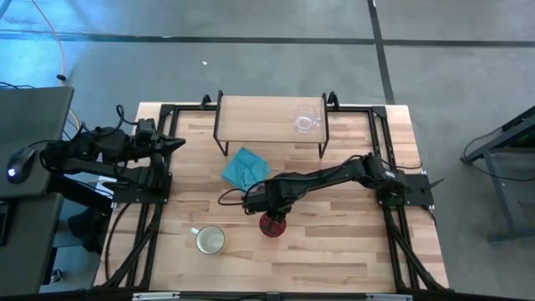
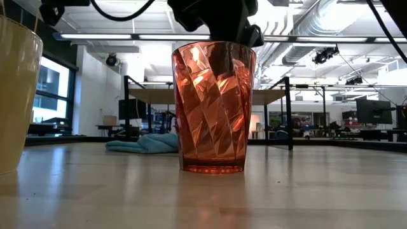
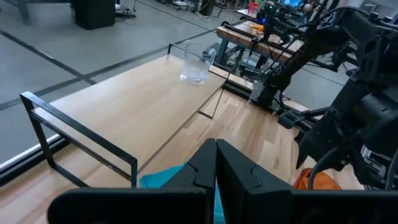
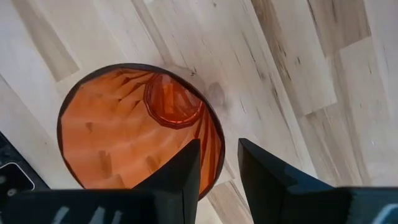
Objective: Stack small to large cups/mugs on shelf
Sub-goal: Put the red cup on the shelf
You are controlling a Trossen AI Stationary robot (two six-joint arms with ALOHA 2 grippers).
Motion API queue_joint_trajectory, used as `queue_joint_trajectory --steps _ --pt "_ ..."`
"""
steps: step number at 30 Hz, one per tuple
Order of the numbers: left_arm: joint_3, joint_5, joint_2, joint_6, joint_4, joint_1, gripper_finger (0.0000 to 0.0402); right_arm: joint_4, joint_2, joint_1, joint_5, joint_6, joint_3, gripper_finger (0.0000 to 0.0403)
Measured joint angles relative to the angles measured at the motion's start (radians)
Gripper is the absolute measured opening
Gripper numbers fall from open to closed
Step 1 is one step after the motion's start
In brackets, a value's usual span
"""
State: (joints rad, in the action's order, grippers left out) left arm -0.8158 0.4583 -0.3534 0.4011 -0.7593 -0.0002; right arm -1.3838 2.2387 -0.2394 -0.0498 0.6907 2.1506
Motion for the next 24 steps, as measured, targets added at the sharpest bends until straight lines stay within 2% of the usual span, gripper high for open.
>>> queue_joint_trajectory --steps 16,24 --pt "0.0 0.001 0.0 -0.005 -0.001 0.0 0.0001 0.014 0.0 0.017 0.0 -0.026 -0.001 0.0097" --pt "0.0 0.003 0.0 -0.008 -0.001 0.0 0.0001 0.056 0.003 0.019 -0.056 -0.026 -0.079 0.0097"
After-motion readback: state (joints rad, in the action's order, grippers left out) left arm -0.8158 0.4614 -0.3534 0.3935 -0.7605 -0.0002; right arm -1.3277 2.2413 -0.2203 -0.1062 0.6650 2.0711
